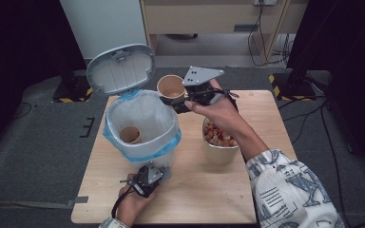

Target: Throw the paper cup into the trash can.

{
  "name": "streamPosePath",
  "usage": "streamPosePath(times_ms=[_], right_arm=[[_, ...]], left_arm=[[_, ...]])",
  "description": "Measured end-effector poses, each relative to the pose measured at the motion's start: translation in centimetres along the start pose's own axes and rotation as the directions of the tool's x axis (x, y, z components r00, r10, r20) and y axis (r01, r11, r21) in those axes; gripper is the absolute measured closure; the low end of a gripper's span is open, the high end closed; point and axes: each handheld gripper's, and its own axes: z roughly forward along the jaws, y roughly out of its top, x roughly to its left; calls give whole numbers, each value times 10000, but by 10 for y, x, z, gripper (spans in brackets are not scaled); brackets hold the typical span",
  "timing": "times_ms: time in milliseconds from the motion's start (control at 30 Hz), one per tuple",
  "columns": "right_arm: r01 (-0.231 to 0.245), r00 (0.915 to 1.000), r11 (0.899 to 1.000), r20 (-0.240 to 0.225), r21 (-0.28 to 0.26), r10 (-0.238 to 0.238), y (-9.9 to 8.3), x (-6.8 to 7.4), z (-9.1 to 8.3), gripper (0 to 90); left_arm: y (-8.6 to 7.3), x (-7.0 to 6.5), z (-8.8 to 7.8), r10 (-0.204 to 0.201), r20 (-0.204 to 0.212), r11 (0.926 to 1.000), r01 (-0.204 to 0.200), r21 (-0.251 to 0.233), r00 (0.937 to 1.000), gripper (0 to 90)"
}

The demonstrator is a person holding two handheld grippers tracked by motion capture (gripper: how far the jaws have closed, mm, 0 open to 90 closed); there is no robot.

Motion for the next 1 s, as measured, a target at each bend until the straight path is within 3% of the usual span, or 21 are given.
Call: streamPosePath(times_ms=[433, 1000], right_arm=[[-753, 9965, 9971, -369, -46, 751, 3, 8, 16, 272], [-825, 9925, 9965, -889, 161, 836, 7, 27, 48, 232]], left_arm=[[0, 0, 0, 5, -6, 10000, -5, 0, 10000, 898], [0, 0, 0, 15, 3, 10000, -15, -2, 10000, 898]])
